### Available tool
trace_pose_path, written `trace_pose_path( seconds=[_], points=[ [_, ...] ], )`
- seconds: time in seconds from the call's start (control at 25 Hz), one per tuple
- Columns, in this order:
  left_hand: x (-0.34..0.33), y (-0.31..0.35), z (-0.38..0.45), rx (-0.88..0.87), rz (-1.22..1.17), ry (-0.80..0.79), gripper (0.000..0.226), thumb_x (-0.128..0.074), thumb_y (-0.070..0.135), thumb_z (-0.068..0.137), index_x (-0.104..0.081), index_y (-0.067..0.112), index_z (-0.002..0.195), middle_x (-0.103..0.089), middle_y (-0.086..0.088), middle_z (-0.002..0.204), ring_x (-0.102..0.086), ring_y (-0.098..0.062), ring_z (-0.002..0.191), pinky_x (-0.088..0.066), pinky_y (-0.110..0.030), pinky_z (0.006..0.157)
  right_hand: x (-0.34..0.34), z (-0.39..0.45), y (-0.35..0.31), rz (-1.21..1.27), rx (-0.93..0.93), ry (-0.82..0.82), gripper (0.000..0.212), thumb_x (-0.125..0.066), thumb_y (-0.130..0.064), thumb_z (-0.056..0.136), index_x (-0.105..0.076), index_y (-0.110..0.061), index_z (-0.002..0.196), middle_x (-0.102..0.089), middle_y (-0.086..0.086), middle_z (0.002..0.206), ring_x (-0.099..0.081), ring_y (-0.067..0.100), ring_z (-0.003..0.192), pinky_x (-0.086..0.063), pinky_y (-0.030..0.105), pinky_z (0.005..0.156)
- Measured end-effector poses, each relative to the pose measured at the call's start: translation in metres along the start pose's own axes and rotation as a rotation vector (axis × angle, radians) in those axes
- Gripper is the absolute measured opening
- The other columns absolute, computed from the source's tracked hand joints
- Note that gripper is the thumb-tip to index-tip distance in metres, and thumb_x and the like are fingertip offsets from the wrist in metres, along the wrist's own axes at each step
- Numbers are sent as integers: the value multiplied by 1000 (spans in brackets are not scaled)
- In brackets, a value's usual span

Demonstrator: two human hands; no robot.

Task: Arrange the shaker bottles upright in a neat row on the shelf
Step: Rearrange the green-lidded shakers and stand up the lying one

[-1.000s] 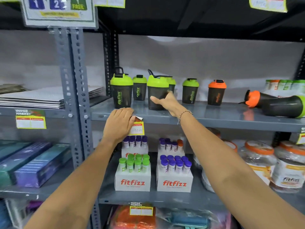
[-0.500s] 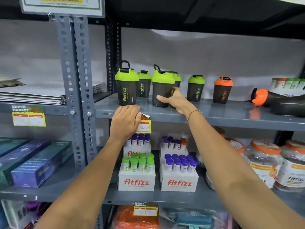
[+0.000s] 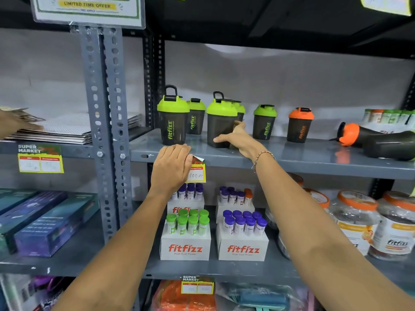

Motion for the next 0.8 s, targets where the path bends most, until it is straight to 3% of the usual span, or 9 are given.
trace_pose_path(
  seconds=[0.08, 0.24, 0.4, 0.56, 0.72, 0.8],
  points=[
    [1, 1, 0, 2, -3, -2, 39, -30, 29, 100, -63, 9, 107, -67, -6, 102, -59, -24, 95, -39, -34, 87, 1, -3, -1, 14, 12, 7, 108, -83, -15, 70, -6, -9, 145, -32, 14, 150, -37, 26, 134, -36, 34, 107],
    [1, 1, -1, 10, -6, -5, 37, -32, 27, 100, -63, 8, 107, -67, -6, 103, -58, -24, 95, -39, -35, 87, -2, -5, -3, -54, 8, 15, 119, -88, -27, 64, -3, -10, 146, -32, 11, 150, -34, 27, 137, -35, 38, 112],
    [-1, 2, -1, 18, -16, -9, 36, -33, 27, 100, -63, 8, 107, -68, -6, 103, -59, -25, 96, -39, -35, 88, 0, -5, -1, -21, -16, 11, 99, -79, -10, 72, -8, -6, 141, -46, 14, 130, -45, 25, 117, -43, 28, 88],
    [-3, 1, -1, 22, -13, -16, 35, -33, 27, 100, -62, 9, 107, -67, -6, 103, -58, -25, 96, -38, -35, 88, -3, -5, -1, -111, -7, 9, 119, -88, -27, 64, -3, -4, 145, -40, 11, 142, -41, 27, 133, -39, 40, 111],
    [-2, 1, -1, 18, -19, -8, 37, -32, 27, 100, -63, 8, 107, -67, -6, 102, -60, -25, 95, -38, -35, 88, 2, -1, 3, -9, -34, -26, 111, -80, -5, 70, 0, -1, 146, -60, 9, 105, -58, 19, 102, -48, 31, 94],
    [-3, 1, 0, 17, -20, -10, 37, -32, 27, 99, -63, 8, 107, -67, -6, 102, -60, -26, 95, -38, -36, 88, 2, 0, 4, 4, -34, -32, 113, -83, -7, 68, -2, -2, 146, -59, 12, 116, -56, 21, 112, -44, 37, 105]
  ],
)
Point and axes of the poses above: each hand's wrist, its own z-axis towards the middle knuckle, its own x-axis out of the back of the hand, y = z × x, the point moved 5 cm from there along z, towards the middle knuckle
